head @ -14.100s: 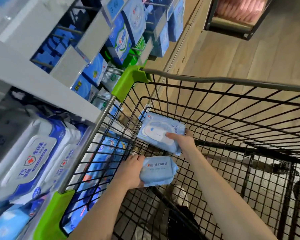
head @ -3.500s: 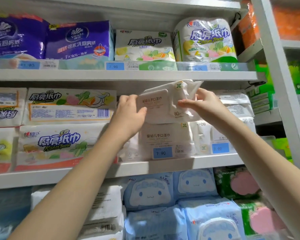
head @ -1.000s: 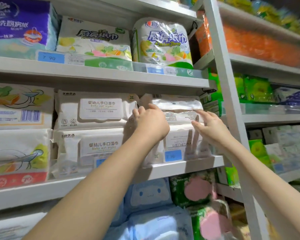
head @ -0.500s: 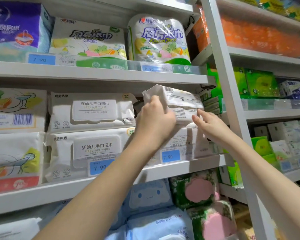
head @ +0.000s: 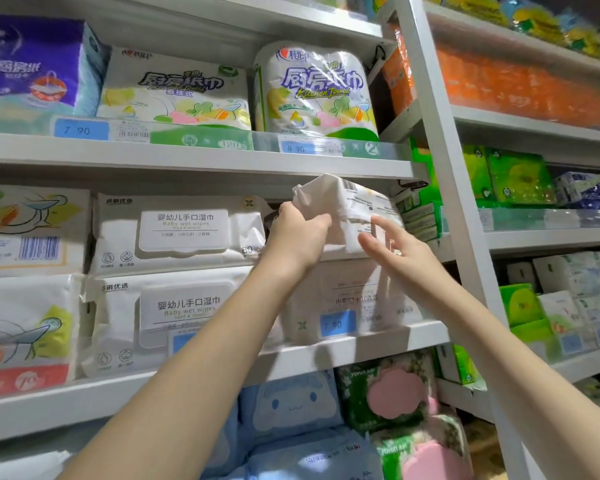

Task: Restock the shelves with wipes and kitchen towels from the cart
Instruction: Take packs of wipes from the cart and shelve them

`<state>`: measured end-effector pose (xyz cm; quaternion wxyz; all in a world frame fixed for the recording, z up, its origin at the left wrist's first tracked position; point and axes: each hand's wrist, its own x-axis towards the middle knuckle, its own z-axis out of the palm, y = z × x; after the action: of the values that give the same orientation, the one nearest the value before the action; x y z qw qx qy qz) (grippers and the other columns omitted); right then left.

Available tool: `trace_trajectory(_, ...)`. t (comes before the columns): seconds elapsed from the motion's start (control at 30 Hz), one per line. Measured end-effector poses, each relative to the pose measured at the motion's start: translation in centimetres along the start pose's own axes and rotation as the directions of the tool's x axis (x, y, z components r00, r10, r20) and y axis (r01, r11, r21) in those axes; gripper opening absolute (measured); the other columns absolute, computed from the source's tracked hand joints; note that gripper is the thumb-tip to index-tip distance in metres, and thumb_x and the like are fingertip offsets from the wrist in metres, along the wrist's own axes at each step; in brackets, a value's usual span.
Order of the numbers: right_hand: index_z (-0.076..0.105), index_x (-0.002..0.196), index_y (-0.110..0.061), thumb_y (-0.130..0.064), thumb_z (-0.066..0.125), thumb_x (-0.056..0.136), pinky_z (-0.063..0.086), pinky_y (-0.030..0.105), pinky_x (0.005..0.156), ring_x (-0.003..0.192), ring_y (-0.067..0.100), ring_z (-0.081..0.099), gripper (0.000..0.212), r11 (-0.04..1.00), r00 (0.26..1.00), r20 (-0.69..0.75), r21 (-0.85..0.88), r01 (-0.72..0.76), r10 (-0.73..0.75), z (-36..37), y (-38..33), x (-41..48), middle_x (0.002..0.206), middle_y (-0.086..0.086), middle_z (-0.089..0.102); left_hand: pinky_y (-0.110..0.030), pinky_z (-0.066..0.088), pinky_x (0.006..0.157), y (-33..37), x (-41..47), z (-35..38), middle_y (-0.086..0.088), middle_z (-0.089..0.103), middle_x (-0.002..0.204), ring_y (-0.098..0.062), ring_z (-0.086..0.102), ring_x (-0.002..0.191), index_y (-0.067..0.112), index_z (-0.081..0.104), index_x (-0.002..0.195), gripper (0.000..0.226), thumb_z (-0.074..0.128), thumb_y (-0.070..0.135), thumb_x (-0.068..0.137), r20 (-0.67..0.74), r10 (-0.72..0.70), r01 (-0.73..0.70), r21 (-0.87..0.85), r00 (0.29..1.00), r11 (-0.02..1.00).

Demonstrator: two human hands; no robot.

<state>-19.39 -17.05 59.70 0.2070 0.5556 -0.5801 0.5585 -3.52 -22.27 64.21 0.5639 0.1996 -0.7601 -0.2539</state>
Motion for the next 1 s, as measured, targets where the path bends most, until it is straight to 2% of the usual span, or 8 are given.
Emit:
trace_trajectory(0.17, 0.035, 0.14, -0.032, -0.082, 0.043, 0.066, 0.036, 0.027, 0.099, 0.121, 0.006, 0.049, 0.09, 0.979, 0.996, 0.083, 0.204, -0.032, 0.015, -0.8, -0.7, -0.1, 0.134, -0.007, 0.053, -0.032, 0.038, 0.098, 0.5, -1.5, 0.5, -0.005, 0.043, 0.127, -0.021, 0.047, 0.114, 0.013, 0.044, 0.131, 0.048, 0.057, 0.029, 0.088, 0.017, 0.145, -0.146, 0.005, 0.989, 0.989)
trace_trajectory(0.33, 0.058, 0.099, -0.03, -0.043, 0.06, 0.083, 0.043, 0.0, 0.062, 0.077, -0.017, 0.06, 0.02, 0.895, 0.988, 0.155, 0.44, -0.07, 0.001, -1.9, -1.2, 0.4, 0.093, -0.021, 0.064, -0.027, 0.038, 0.097, 0.7, -2.5, 0.1, 0.0, 0.039, 0.126, -0.013, 0.047, 0.11, 0.021, 0.041, 0.14, 0.049, 0.053, 0.027, 0.093, 0.07, 0.27, -0.27, -0.005, 0.96, 0.963)
trace_trajectory(0.4, 0.057, 0.091, -0.029, -0.032, 0.052, 0.093, 0.047, 0.006, 0.074, 0.083, -0.013, 0.06, 0.006, 0.881, 0.985, 0.17, 0.462, -0.098, 0.02, -2.2, -1.0, 0.9, 0.09, -0.018, 0.06, -0.026, 0.04, 0.097, 0.6, -2.7, -0.1, 0.001, 0.038, 0.129, -0.012, 0.05, 0.109, 0.022, 0.039, 0.142, 0.052, 0.054, 0.025, 0.093, 0.107, 0.299, -0.299, -0.015, 0.948, 0.954)
trace_trajectory(0.47, 0.058, 0.097, -0.028, -0.033, 0.052, 0.093, 0.042, 0.026, 0.098, 0.109, 0.002, 0.056, 0.008, 0.852, 0.983, 0.172, 0.503, -0.142, 0.062, -2.4, -0.5, 1.0, 0.099, -0.014, 0.061, -0.025, 0.043, 0.094, 0.6, -2.9, 0.0, 0.003, 0.037, 0.13, -0.009, 0.053, 0.103, 0.022, 0.037, 0.144, 0.056, 0.056, 0.022, 0.092, 0.154, 0.339, -0.341, -0.015, 0.928, 0.94)
trace_trajectory(0.6, 0.046, 0.139, -0.016, -0.049, 0.053, 0.078, 0.034, 0.044, 0.111, 0.13, 0.021, 0.048, 0.07, 0.741, 0.978, 0.202, 0.649, -0.172, 0.05, -2.5, 0.4, 0.6, 0.144, 0.003, 0.048, -0.029, 0.036, 0.104, 0.1, -2.6, 0.3, 0.006, 0.032, 0.136, -0.014, 0.043, 0.119, 0.025, 0.028, 0.149, 0.074, 0.067, 0.027, 0.086, 0.205, 0.477, -0.506, 0.124, 0.854, 0.853)
trace_trajectory(0.7, 0.052, 0.133, -0.017, -0.045, 0.051, 0.087, 0.038, 0.043, 0.108, 0.122, 0.024, 0.056, 0.054, 0.653, 0.977, 0.215, 0.739, -0.166, 0.006, -2.6, 1.1, 0.7, 0.136, 0.007, 0.056, -0.04, 0.02, 0.115, -0.8, -1.0, 0.1, 0.008, 0.022, 0.149, -0.02, 0.022, 0.136, 0.037, 0.023, 0.149, 0.084, 0.071, 0.038, 0.079, 0.224, 0.551, -0.592, 0.397, 0.804, 0.701)
trace_trajectory(0.8, 0.054, 0.131, -0.016, -0.042, 0.044, 0.094, 0.041, 0.041, 0.106, 0.119, 0.025, 0.058, 0.045, 0.708, 0.973, 0.229, 0.687, -0.163, 0.001, -3.2, 1.5, 1.2, 0.128, 0.009, 0.062, -0.045, 0.012, 0.117, -1.7, 0.8, -0.3, 0.006, 0.015, 0.157, -0.018, 0.016, 0.143, 0.045, 0.016, 0.147, 0.09, 0.073, 0.04, 0.077, 0.238, 0.569, -0.603, 0.491, 0.787, 0.629)
trace_trajectory(1.0, 0.04, 0.144, -0.02, -0.055, 0.052, 0.085, 0.047, 0.034, 0.095, 0.13, 0.019, 0.048, 0.069, 0.747, 0.962, 0.267, 0.627, -0.223, 0.064, -4.1, 2.5, 1.7, 0.148, 0.003, 0.043, -0.051, 0.023, 0.111, -3.2, 3.3, -0.2, 0.012, 0.015, 0.157, -0.017, 0.027, 0.14, 0.03, 0.009, 0.151, 0.098, 0.072, 0.046, 0.077, 0.265, 0.438, -0.51, 0.514, 0.859, 0.69)
